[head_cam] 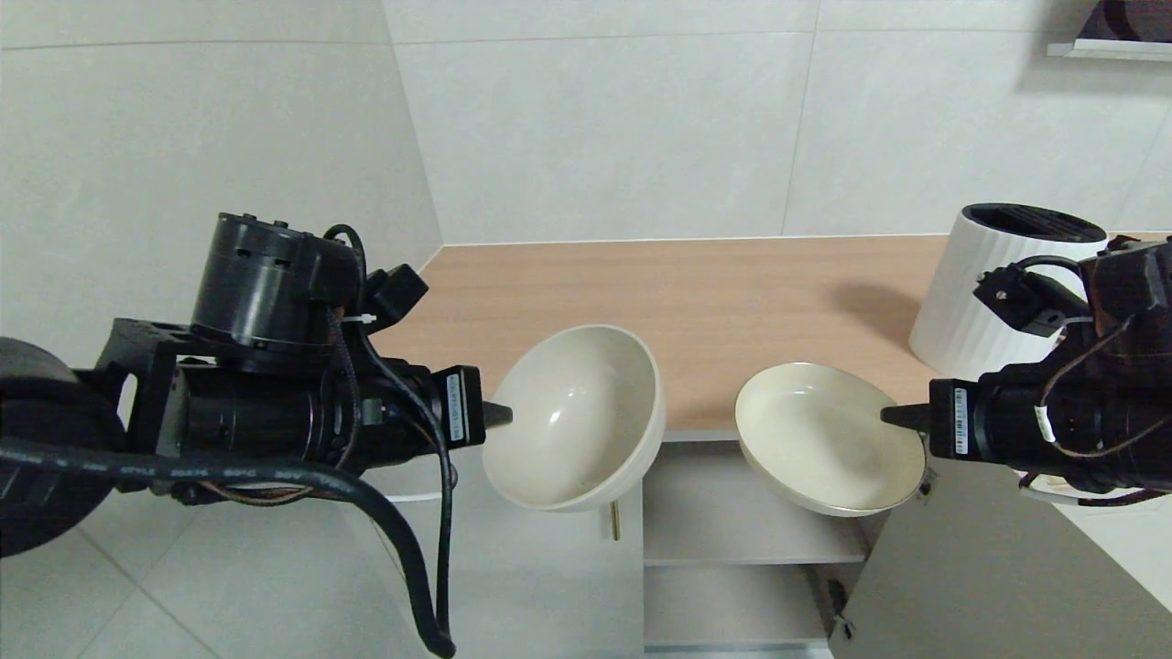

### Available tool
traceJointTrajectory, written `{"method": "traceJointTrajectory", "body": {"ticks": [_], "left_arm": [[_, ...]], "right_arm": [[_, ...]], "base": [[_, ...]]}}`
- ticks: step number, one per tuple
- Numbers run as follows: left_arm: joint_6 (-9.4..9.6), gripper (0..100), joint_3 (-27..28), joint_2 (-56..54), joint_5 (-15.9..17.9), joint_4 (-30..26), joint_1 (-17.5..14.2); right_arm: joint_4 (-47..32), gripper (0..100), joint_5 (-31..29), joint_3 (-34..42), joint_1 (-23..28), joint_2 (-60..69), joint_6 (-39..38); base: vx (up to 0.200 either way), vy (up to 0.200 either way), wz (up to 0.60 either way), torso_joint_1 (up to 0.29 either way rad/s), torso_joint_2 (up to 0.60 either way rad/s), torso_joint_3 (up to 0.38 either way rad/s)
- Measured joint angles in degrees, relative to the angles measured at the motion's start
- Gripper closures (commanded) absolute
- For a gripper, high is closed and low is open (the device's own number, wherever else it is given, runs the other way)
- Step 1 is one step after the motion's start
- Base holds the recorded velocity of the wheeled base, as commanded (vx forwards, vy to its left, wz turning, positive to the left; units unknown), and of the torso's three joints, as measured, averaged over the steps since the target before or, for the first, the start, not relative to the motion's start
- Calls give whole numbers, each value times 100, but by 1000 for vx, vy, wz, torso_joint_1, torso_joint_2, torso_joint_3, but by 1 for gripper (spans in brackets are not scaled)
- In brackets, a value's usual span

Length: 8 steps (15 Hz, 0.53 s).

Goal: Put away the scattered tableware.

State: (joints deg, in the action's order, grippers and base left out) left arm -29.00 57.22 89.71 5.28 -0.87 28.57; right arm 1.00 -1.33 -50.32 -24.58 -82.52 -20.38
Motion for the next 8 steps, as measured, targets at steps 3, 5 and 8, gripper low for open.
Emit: {"method": "traceJointTrajectory", "body": {"ticks": [3, 5, 8], "left_arm": [[2, 100, -1, 17, -2, 0, 0], [76, 100, -1, 39, -2, 0, 0], [163, 100, -15, 119, -88, 5, 6]], "right_arm": [[-2, 100, -4, 11, 20, -91, 9], [-5, 100, -9, 13, 22, -150, 9], [-5, 100, -15, 13, 27, -196, 9]], "base": [[0, 0, 0, 0, 0, 0], [0, 0, 0, 0, 0, 0], [0, 0, 0, 0, 0, 0]]}}
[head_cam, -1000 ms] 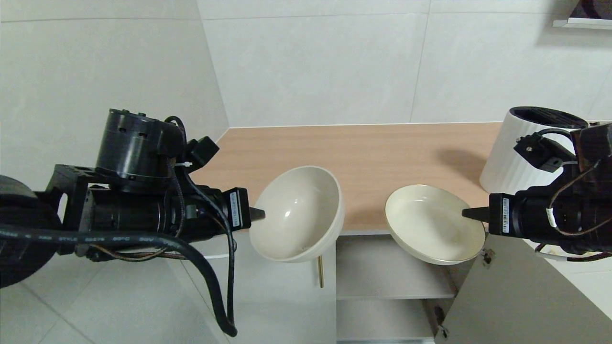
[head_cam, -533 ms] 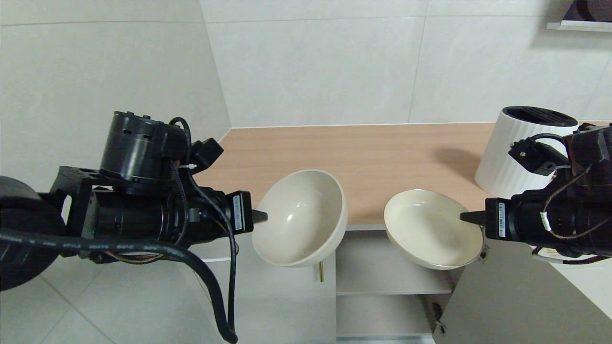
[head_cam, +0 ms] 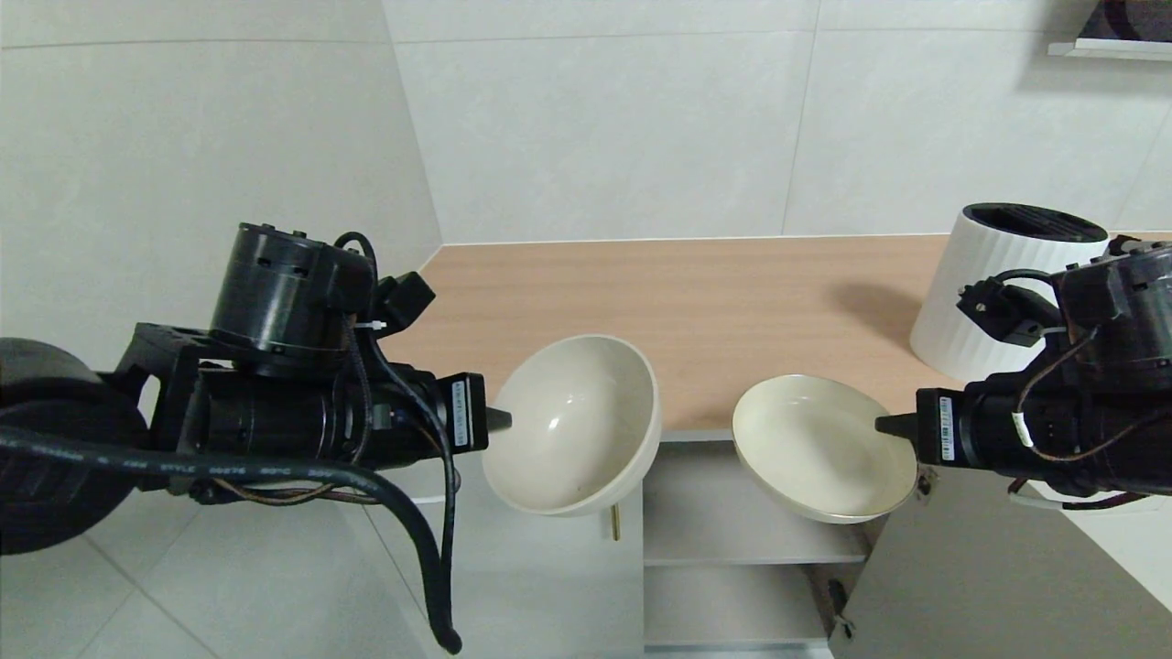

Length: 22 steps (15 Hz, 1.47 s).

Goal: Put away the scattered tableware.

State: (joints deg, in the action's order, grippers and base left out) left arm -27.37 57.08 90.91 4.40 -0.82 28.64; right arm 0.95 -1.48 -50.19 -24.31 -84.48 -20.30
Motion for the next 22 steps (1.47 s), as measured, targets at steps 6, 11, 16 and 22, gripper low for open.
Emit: {"method": "traceJointTrajectory", "body": {"ticks": [6, 11, 16, 22], "left_arm": [[24, 100, -5, 74, -11, 4, 0], [24, 100, -2, 83, -11, 4, 9], [24, 100, -2, 93, -9, 2, 9], [24, 100, -2, 118, -6, -2, 60]], "right_arm": [[0, 100, -2, 11, 0, -85, 0], [0, 100, 0, 11, 0, -110, -1], [2, 100, -2, 9, 4, -151, -1], [-5, 100, 0, 9, 9, -218, 0]], "base": [[0, 0, 0, -130, 306, 175], [0, 0, 0, -192, 485, 287], [0, 0, 0, -170, 477, 301], [0, 0, 0, -121, 456, 326]]}}
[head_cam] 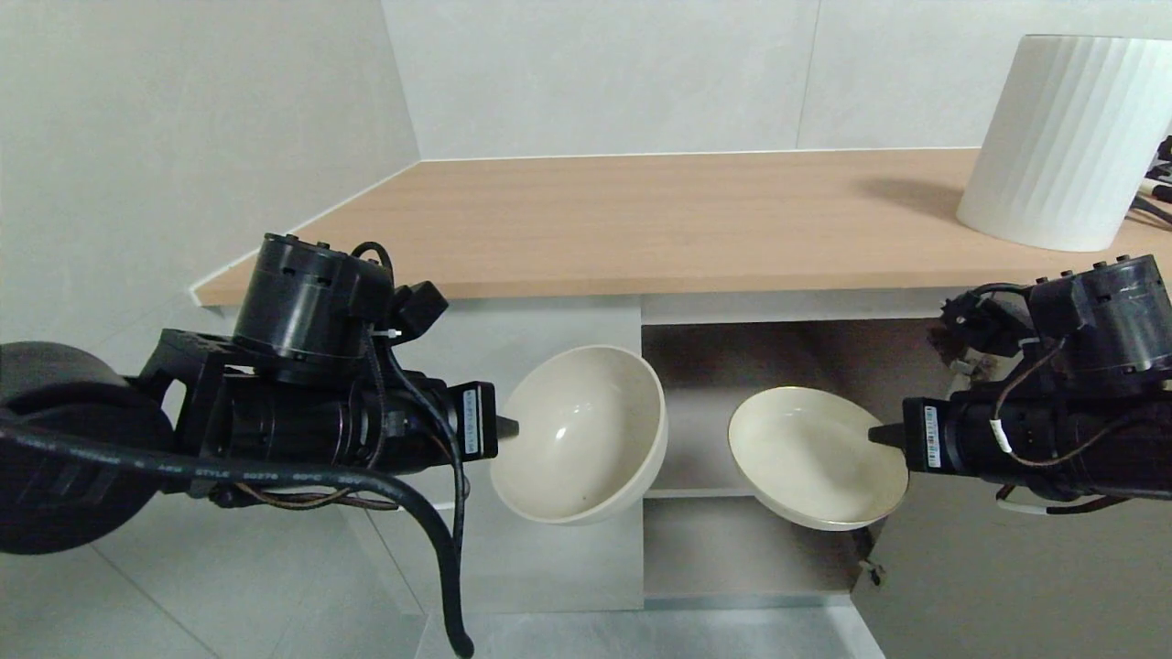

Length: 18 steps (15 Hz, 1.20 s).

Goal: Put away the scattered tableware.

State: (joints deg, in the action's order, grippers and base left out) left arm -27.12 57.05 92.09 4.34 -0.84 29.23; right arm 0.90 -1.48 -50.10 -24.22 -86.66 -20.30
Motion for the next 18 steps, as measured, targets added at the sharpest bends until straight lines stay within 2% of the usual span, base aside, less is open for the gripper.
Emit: {"method": "traceJointTrajectory", "body": {"ticks": [6, 11, 18], "left_arm": [[0, 100, -2, 28, -2, -2, 26], [0, 100, -30, 102, -2, -9, 133], [0, 100, -69, 535, -207, -11, 338]], "right_arm": [[44, 100, 6, -11, 13, -52, 7], [618, 100, -132, -52, 13, -545, 57], [2370, 100, -662, -317, 258, -2805, -485]], "base": [[0, 0, 0, -19, 98, 74], [0, 0, 0, 0, 0, 0], [0, 0, 0, 0, 0, 0]]}}
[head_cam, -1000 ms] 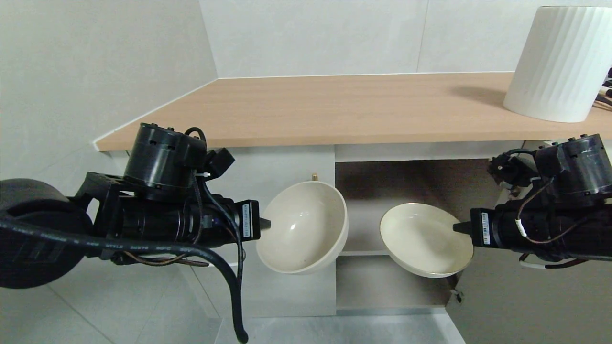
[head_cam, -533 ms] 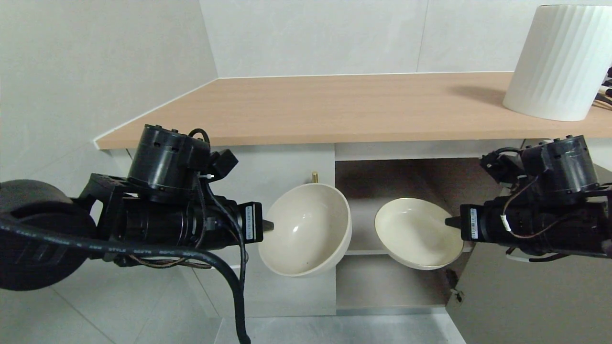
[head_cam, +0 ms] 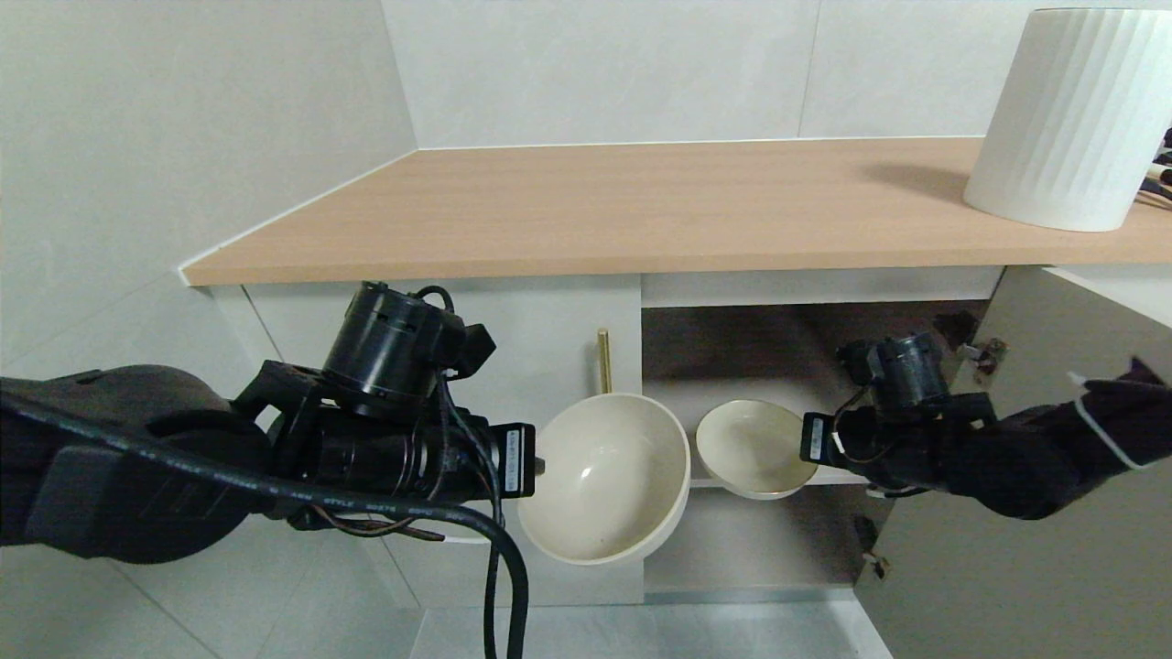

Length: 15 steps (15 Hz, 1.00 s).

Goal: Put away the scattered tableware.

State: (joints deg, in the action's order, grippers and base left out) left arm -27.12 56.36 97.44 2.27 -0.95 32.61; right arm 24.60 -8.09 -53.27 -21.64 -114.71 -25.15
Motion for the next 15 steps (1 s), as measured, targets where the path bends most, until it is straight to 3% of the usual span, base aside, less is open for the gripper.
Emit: {"method": "traceJointTrajectory", "body": {"ticks": [6, 15], "left_arm": [[0, 100, 4, 116, -9, -2, 40], [-2, 100, 0, 162, -115, -2, 62]], "right_arm": [[569, 100, -495, -868, 260, -1602, -429], [655, 100, -912, -1654, 389, -2437, -438]], "base": [[0, 0, 0, 0, 0, 0], [0, 0, 0, 0, 0, 0]]}}
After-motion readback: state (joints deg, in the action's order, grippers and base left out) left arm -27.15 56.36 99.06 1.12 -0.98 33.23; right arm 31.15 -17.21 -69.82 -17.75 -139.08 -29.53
